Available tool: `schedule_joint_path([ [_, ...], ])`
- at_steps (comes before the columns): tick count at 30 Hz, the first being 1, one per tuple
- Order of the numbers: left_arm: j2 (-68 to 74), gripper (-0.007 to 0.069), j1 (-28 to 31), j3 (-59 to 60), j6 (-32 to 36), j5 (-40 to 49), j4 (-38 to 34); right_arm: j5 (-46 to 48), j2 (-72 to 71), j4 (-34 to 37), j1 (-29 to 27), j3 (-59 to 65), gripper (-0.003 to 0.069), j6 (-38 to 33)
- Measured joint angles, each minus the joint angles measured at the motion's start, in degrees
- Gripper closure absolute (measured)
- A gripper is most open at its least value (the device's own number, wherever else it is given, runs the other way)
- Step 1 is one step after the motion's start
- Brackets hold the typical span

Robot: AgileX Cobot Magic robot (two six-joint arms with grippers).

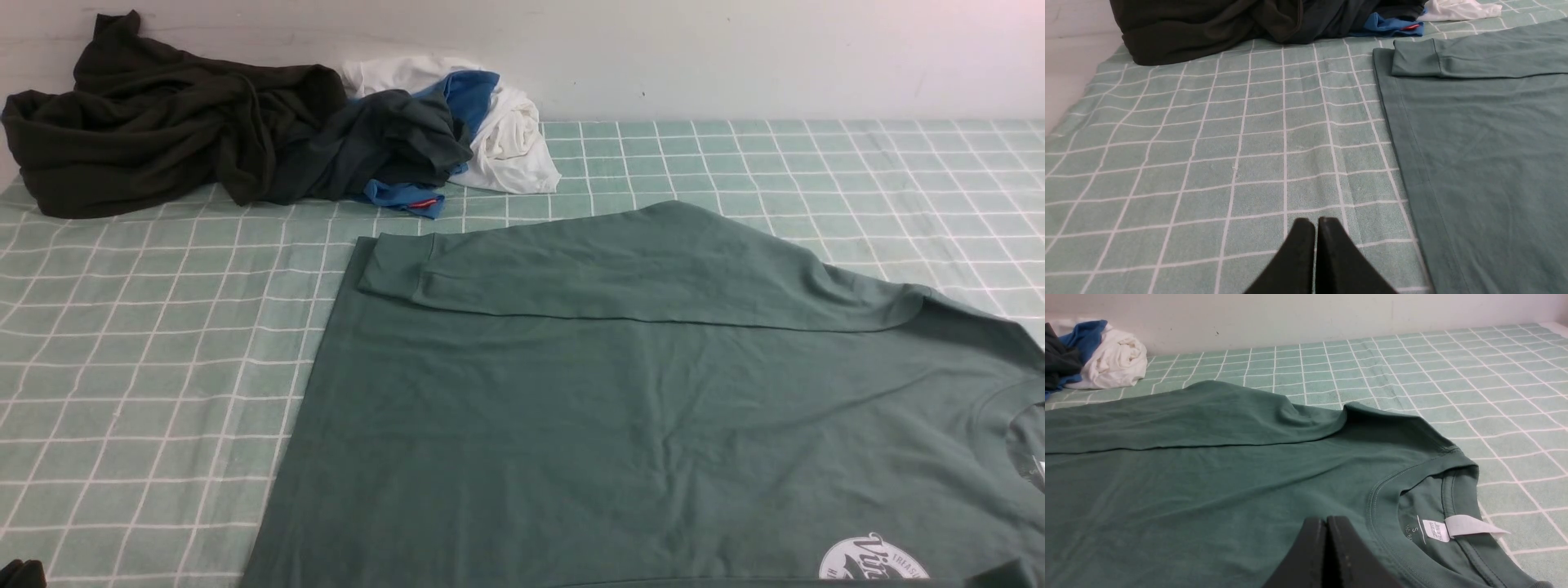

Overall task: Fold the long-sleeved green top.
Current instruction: Use the left arm to clamp the cuff closest to it

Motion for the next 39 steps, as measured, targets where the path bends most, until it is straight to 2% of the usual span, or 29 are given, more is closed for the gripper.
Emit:
schedule_joint_path([
  [9,0.0,0.0627,0.0,0.0,-0.1,0.0,-0.3,0.0,0.0,0.0,0.0,0.0,0.0673,0.0],
  [14,0.0,0.0627,0.0,0.0,-1.8,0.0,-5.8,0.0,0.0,0.0,0.0,0.0,0.0673,0.0],
  [17,0.0,0.0627,0.0,0.0,-5.1,0.0,-13.0,0.0,0.0,0.0,0.0,0.0,0.0673,0.0],
  [23,0.0,0.0627,0.0,0.5,-15.0,-1.2,-40.3,0.1,0.0,2.0,0.0,0.0,0.0673,0.1],
  [25,0.0,0.0627,0.0,0.5,-15.8,-1.8,-49.1,0.1,0.0,7.5,0.0,0.0,0.0673,0.9],
  [27,0.0,0.0627,0.0,0.5,-15.3,-2.3,-52.2,0.3,0.0,13.8,0.0,0.0,0.0673,2.4],
  [30,0.0,0.0627,0.0,0.5,-15.1,-2.8,-54.3,0.7,0.0,25.3,0.0,0.0,0.0673,5.8],
  [34,0.0,0.0627,0.0,0.5,-14.1,-2.6,-55.1,0.8,0.0,44.5,0.0,-0.1,0.0673,9.7],
  [35,0.0,0.0627,0.0,0.4,-12.7,-2.2,-55.1,0.5,0.0,48.2,0.0,-0.1,0.0673,9.7],
  [37,0.0,0.0627,0.0,-0.3,-9.7,-1.1,-55.0,0.1,0.0,50.9,0.0,-0.1,0.0673,9.2],
  [39,0.0,0.0627,0.0,-4.5,-0.2,1.3,-53.9,-1.8,0.0,54.2,0.0,0.0,0.0673,7.6],
])
